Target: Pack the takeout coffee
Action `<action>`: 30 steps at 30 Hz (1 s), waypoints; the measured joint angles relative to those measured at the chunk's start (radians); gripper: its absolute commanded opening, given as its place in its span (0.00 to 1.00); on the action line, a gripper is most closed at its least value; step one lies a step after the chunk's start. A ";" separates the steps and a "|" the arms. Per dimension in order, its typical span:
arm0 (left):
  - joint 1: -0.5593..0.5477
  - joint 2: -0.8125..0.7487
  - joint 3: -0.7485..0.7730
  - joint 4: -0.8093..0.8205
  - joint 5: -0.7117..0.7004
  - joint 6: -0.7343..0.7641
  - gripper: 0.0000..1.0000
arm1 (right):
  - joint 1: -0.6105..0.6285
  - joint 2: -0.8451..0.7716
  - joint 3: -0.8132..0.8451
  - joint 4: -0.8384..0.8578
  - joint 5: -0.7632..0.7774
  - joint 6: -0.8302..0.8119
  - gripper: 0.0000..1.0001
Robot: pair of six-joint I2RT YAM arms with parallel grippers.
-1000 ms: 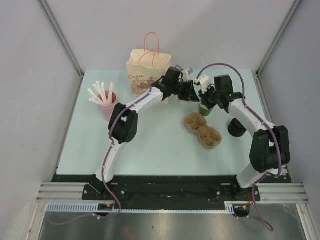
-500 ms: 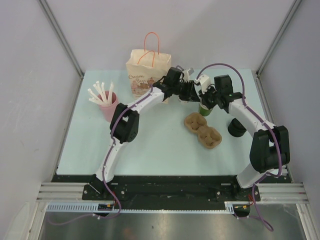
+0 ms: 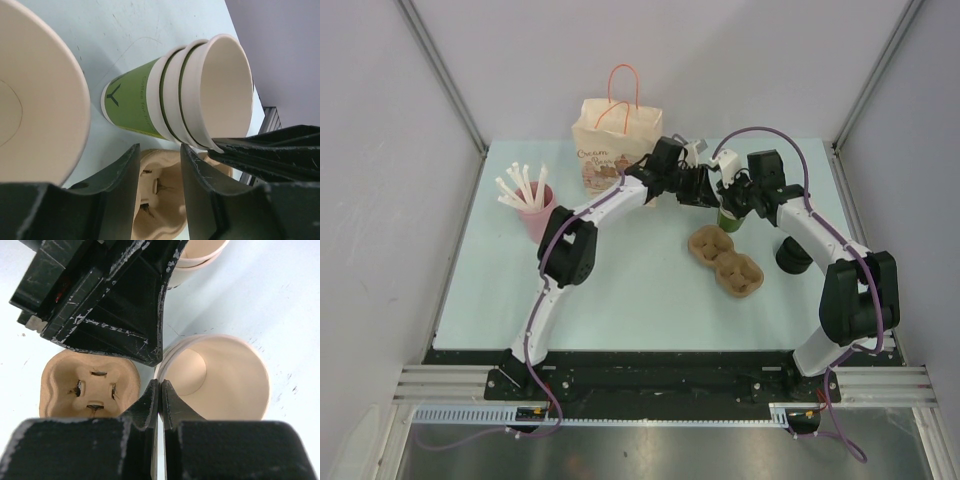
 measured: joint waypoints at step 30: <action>-0.001 -0.006 0.025 0.006 -0.010 0.029 0.41 | 0.003 0.005 0.000 0.003 0.001 0.000 0.00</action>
